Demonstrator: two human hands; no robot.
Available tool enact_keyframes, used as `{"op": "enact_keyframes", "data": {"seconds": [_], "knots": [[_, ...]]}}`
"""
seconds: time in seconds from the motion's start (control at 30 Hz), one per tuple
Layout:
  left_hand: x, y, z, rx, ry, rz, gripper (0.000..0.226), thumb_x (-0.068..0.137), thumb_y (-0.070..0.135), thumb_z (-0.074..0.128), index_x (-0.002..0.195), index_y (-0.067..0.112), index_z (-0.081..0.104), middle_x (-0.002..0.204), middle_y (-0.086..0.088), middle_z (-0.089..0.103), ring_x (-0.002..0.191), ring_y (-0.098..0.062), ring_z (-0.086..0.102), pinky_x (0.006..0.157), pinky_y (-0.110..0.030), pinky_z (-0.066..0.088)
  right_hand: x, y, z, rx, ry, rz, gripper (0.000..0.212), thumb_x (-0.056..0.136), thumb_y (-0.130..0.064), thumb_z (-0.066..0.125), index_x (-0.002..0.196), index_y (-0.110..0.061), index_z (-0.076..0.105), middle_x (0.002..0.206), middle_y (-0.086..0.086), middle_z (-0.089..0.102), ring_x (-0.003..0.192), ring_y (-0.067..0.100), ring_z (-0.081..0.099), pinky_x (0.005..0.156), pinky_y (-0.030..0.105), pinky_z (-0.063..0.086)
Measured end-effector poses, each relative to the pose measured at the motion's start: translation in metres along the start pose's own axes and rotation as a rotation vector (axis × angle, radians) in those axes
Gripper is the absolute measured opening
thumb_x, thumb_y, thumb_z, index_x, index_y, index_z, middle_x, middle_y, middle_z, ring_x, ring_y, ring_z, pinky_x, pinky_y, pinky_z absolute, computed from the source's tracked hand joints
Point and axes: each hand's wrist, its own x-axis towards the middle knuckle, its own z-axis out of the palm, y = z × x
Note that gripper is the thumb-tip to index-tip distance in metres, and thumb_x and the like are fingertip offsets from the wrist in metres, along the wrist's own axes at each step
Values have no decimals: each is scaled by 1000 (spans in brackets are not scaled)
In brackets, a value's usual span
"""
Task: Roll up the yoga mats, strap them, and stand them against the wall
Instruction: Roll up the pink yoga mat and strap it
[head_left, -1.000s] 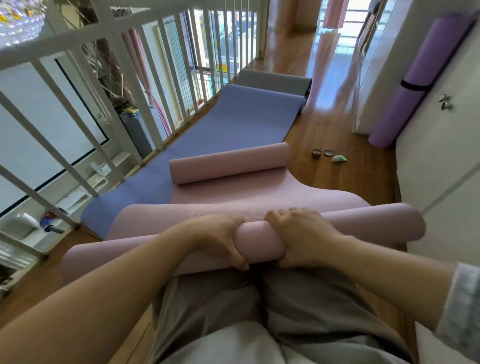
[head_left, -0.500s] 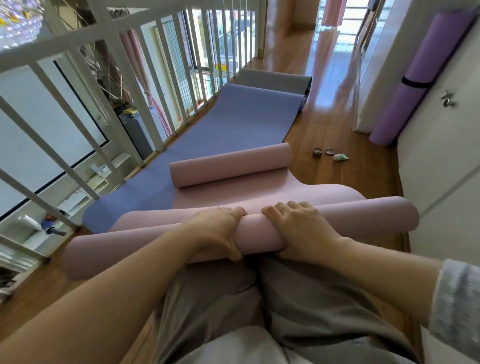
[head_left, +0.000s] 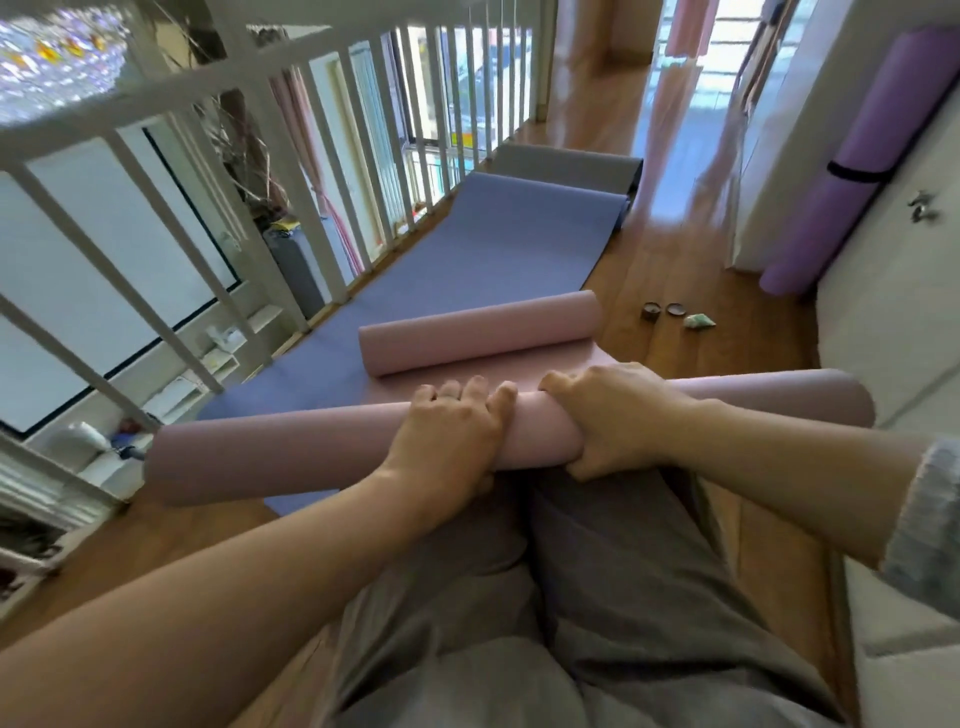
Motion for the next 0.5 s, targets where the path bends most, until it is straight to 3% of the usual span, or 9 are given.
{"op": "enact_keyframes", "data": {"seconds": [0.13,0.3,0.4,0.5], "knots": [[-26,0,-28,27,32,81,78,83,36,61,145,19,17,131,-7,42,112,-27,51,98,-41,39,-31,-16,-19,25,19,-41,61,65,-56,68,112,-24,46,94,-7,61,80,14,58,66,30,47],[-54,24,-5,13,-119,143,72,89,29,54,147,16,13,137,-9,38,116,-30,49,98,-39,35,-55,-40,15,125,-130,-13,70,68,-52,70,125,-25,41,116,-3,59,100,18,59,82,33,50],[-54,26,4,9,-105,148,69,93,28,49,148,14,11,139,-10,38,118,-30,49,98,-38,36,-60,-41,22,91,-135,-16,99,72,-53,69,149,-25,13,136,0,42,121,20,45,98,34,40],[-49,24,6,-20,-145,166,86,81,38,66,146,16,15,136,-8,41,117,-28,49,97,-38,38,-68,-44,23,15,-126,-32,108,75,-57,66,152,-21,-1,145,3,32,129,23,36,107,40,34]]}}
